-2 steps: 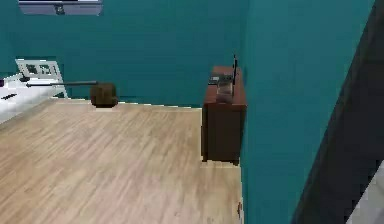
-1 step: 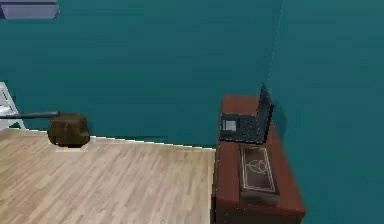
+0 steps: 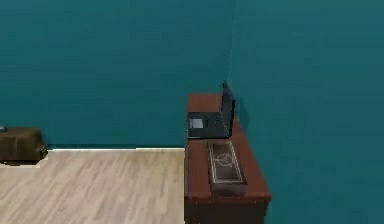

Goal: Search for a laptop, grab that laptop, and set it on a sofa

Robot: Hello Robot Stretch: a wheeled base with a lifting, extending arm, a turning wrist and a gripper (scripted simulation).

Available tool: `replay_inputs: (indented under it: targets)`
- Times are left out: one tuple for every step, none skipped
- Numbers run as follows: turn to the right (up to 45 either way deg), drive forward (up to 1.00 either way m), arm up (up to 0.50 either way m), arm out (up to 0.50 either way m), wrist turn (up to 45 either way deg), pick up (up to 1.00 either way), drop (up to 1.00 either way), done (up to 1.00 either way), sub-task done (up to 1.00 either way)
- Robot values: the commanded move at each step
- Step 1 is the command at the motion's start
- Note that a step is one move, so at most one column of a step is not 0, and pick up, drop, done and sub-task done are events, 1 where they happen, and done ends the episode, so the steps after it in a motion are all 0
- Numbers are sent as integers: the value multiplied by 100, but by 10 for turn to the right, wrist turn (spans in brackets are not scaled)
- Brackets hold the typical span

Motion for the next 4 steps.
replay_inputs:
  targets:
    - [0,20,0,0,0,0,0,0,0]
    - [-450,0,0,0,0,0,0,0,0]
    - [-360,0,0,0,0,0,0,0,0]
    - [450,0,0,0,0,0,0,0,0]
